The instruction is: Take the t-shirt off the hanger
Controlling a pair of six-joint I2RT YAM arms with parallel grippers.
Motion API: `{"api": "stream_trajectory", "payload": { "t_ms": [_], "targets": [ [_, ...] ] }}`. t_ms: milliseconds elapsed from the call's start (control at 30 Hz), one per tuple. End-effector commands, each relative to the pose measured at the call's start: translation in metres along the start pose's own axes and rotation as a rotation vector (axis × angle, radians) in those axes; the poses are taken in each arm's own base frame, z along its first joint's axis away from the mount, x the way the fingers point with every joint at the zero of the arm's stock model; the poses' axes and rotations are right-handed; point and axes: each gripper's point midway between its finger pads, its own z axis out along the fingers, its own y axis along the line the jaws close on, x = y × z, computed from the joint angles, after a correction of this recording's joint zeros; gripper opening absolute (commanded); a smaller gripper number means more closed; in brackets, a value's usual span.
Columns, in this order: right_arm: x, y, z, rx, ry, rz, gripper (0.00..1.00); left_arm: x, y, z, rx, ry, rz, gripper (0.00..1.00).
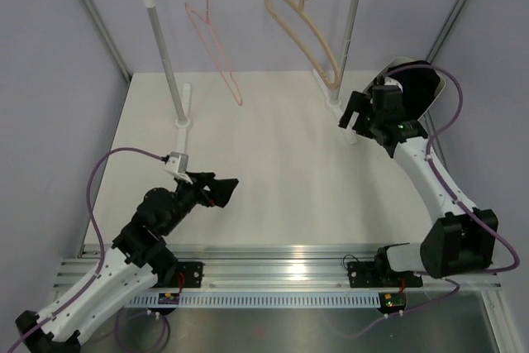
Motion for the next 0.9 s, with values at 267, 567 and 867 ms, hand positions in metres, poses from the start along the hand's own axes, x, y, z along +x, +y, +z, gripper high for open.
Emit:
{"api": "stream_trajectory", "payload": {
  "t_ms": [267, 567, 867],
  "targets": [
    [0.082, 0.047, -0.109, -0.419, -0.058, -0.035, 1.00, -0.030, -0.033, 0.019, 0.093, -0.013, 0.093, 0.99],
    [0.110, 0.054, -0.166, -0.695, -0.186, -0.091, 0.99, -0.038, -0.071, 0.009, 0.262, 0.016, 0.077, 0.99],
    [0.115, 0.057, -0.175, -0.739, -0.175, -0.115, 0.99, -0.046, -0.076, 0.008, 0.262, 0.024, 0.105, 0.99]
  ]
}}
